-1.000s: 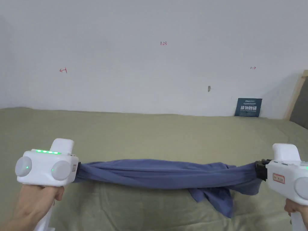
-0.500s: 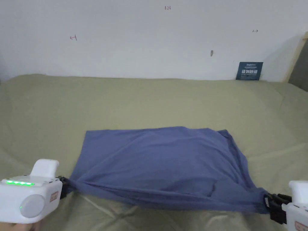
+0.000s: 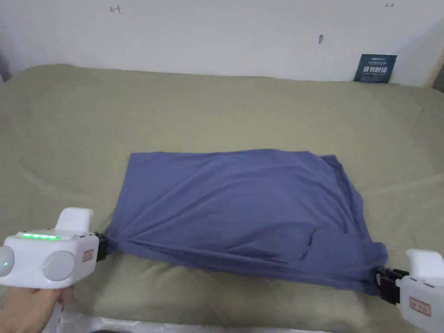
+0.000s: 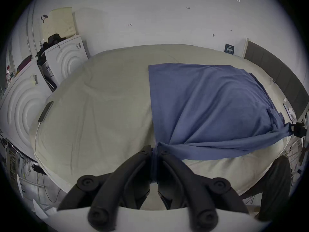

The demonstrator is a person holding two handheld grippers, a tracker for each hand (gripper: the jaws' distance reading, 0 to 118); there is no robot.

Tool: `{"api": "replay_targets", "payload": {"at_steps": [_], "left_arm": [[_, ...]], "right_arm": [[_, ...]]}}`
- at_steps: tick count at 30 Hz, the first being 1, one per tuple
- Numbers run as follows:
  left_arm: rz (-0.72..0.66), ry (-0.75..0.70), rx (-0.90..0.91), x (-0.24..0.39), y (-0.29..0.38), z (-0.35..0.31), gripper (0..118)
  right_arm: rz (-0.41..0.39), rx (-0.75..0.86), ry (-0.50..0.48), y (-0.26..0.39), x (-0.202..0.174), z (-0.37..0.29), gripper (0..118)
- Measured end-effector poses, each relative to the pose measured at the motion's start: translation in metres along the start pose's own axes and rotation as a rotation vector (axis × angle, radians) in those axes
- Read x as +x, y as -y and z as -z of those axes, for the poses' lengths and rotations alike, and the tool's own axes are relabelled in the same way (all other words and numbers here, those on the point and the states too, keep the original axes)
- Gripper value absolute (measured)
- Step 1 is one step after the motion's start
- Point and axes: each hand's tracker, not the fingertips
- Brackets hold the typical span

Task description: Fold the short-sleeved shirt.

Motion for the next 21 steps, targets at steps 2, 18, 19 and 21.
{"api": "replay_targets", "payload": {"at_steps": [2,18,19,21], "left_arm": [[-0.011,0.006,0.004,0.000,0.001,-0.001,7],[-0.132,0.021,0.112,-0.020,0.004,-0.053,0],[-0.135,0.040,0.094,-0.022,0.002,-0.052,0],[-0.142,0.044,0.093,-0.023,0.003,-0.053,0]], "right_arm": [[0.008,-0.007,-0.004,0.000,0.000,0.001,1],[0.064,0.209,0.101,-0.009,0.008,-0.036,0],[0.050,0.159,0.053,-0.012,0.008,-0.036,0],[0.045,0.154,0.036,-0.011,0.006,-0.039,0]]}}
